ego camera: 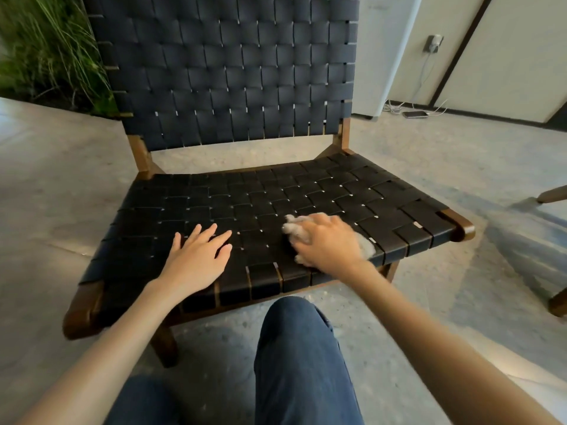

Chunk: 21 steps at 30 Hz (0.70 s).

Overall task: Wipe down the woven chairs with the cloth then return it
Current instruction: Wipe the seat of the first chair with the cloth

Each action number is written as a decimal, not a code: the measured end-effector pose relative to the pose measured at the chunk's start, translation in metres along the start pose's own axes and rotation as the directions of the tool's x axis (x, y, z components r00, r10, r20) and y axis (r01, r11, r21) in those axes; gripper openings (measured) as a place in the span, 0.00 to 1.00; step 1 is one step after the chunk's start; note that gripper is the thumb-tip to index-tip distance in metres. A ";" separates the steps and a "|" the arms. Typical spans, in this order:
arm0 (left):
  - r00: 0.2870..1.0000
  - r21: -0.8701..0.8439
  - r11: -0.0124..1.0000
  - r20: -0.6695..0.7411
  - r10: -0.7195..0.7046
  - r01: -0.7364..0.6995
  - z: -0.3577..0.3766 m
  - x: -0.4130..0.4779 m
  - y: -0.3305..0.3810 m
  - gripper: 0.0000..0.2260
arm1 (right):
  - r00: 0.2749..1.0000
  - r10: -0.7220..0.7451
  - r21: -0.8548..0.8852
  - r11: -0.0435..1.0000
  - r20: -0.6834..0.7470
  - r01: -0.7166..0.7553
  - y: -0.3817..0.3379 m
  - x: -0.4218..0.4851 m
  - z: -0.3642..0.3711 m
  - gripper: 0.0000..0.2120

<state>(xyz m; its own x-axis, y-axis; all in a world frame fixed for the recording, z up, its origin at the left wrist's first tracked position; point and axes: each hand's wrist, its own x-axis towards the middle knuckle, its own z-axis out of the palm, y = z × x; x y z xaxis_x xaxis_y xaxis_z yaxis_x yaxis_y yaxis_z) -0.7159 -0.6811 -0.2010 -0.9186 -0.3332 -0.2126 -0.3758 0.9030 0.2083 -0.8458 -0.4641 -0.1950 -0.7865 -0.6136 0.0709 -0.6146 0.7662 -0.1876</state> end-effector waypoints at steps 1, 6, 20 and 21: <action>1.000 0.002 1.000 -0.001 0.006 -0.006 0.000 0.003 0.001 0.21 | 0.998 0.068 -0.044 0.997 -0.018 -0.068 0.022 0.001 -0.005 0.22; 0.999 0.023 1.000 0.044 -0.004 0.003 0.000 0.018 0.000 0.22 | 0.952 0.303 -0.167 0.938 -0.038 -0.305 0.074 0.012 -0.021 0.21; 0.992 0.069 0.990 0.003 -0.127 0.126 -0.008 0.023 -0.035 0.22 | 0.982 -0.124 0.280 0.956 0.140 0.081 -0.107 0.034 0.024 0.21; 0.992 0.073 0.990 0.003 -0.122 0.122 -0.007 0.024 -0.035 0.22 | 0.982 -0.128 0.247 0.965 0.136 0.091 -0.101 0.036 0.025 0.22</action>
<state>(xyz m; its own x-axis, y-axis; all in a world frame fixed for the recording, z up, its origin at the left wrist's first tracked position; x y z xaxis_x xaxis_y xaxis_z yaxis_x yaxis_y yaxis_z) -0.7255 -0.7232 -0.2065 -0.8654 -0.4405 -0.2389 -0.4749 0.8731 0.1106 -0.8100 -0.5686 -0.1978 -0.6857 -0.7268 -0.0401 -0.6498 0.6360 -0.4162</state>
